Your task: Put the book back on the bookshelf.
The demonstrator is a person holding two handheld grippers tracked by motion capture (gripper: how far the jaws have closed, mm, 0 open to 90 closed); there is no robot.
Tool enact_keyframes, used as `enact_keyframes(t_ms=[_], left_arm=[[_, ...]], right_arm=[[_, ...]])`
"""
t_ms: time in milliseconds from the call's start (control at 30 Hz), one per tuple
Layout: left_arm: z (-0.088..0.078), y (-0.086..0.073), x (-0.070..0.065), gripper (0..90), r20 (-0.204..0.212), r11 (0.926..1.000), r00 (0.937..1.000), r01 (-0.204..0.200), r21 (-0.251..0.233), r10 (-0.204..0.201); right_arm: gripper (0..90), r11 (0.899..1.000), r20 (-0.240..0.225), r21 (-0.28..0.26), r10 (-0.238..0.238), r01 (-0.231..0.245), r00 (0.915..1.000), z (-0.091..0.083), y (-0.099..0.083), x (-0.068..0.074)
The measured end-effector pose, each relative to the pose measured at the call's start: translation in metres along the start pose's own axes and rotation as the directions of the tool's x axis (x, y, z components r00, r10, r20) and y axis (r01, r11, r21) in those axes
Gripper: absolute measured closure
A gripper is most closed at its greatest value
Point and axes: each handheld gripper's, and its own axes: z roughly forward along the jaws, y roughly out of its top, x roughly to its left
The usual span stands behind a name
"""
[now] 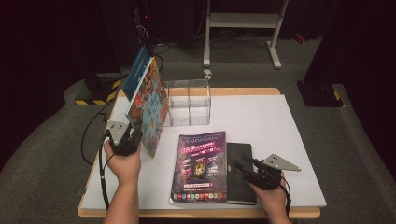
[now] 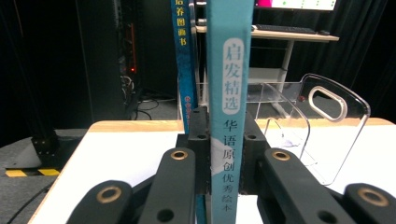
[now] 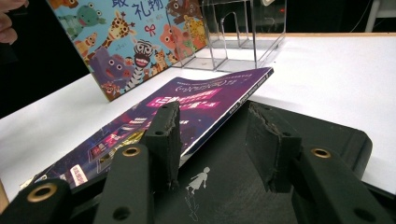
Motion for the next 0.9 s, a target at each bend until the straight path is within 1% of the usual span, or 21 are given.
enact_keyframes(t_ms=[200, 467, 633, 900], left_arm=[[0.005, 0.001, -0.005, 79.1, -0.023, 0.9998, 0.9995, -0.021, 0.001, 0.021], [0.014, 0.004, -0.008, 79.4, -0.033, 1.0, 0.9994, -0.008, 0.005, 0.008], [0.017, 0.004, -0.006, 79.4, -0.039, 0.9998, 0.9991, 0.018, 0.005, -0.018], [0.017, 0.003, -0.007, 79.0, -0.048, 0.9999, 0.9988, 0.012, 0.001, -0.012]], right_arm=[[54.6, 1.0, -0.006, -0.004, 0.002, -0.002, 1.0, 0.0, 0.001, 0.0], [54.6, 1.0, -0.009, -0.003, 0.002, -0.002, 1.0, 0.0, 0.001, 0.001], [54.7, 1.0, -0.01, -0.003, 0.001, -0.001, 1.0, 0.0, 0.001, 0.001], [54.9, 1.0, -0.01, 0.002, -0.003, 0.003, 0.9999, 0.001, 0.001, 0.002]])
